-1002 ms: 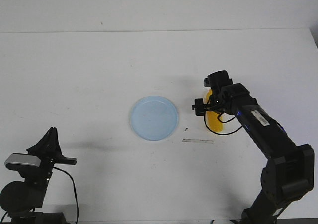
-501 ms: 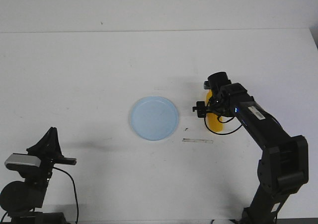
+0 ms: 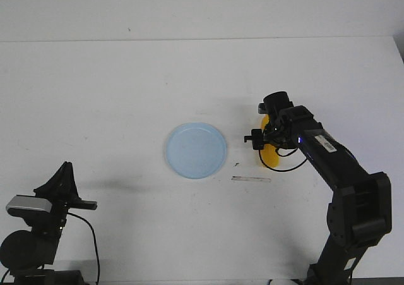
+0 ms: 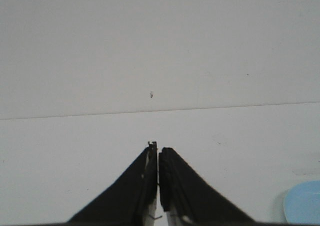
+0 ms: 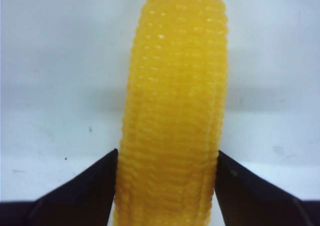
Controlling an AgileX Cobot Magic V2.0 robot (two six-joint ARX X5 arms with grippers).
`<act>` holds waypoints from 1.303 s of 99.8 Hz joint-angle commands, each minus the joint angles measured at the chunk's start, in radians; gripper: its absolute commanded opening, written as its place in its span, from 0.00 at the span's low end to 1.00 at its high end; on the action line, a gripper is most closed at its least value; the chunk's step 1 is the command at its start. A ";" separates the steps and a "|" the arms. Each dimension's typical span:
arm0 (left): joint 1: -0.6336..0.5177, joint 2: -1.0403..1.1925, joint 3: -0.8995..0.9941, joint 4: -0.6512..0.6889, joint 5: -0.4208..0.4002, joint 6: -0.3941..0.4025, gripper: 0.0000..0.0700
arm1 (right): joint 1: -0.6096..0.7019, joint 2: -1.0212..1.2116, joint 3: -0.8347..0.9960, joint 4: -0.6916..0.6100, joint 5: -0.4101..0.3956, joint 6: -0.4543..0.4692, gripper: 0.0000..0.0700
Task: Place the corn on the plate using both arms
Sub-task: 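Carry the corn with the right gripper onto the blue plate and release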
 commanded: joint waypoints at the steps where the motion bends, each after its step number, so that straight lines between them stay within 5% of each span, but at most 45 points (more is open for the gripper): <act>1: 0.002 -0.001 0.009 0.014 -0.001 -0.009 0.00 | 0.016 -0.013 0.029 0.008 -0.001 -0.020 0.49; 29: 0.002 -0.001 0.009 0.014 -0.001 -0.009 0.00 | 0.136 -0.051 0.066 0.030 -0.052 -0.113 0.49; 58: 0.002 -0.001 0.009 0.014 -0.001 -0.009 0.00 | 0.261 -0.046 0.068 0.141 -0.354 -0.111 0.49; 105: 0.002 -0.001 0.009 0.014 -0.001 -0.009 0.00 | 0.366 0.069 0.068 0.251 -0.361 0.051 0.50; 130: 0.002 -0.001 0.009 0.014 -0.001 -0.009 0.00 | 0.372 0.098 0.068 0.262 -0.355 0.053 0.63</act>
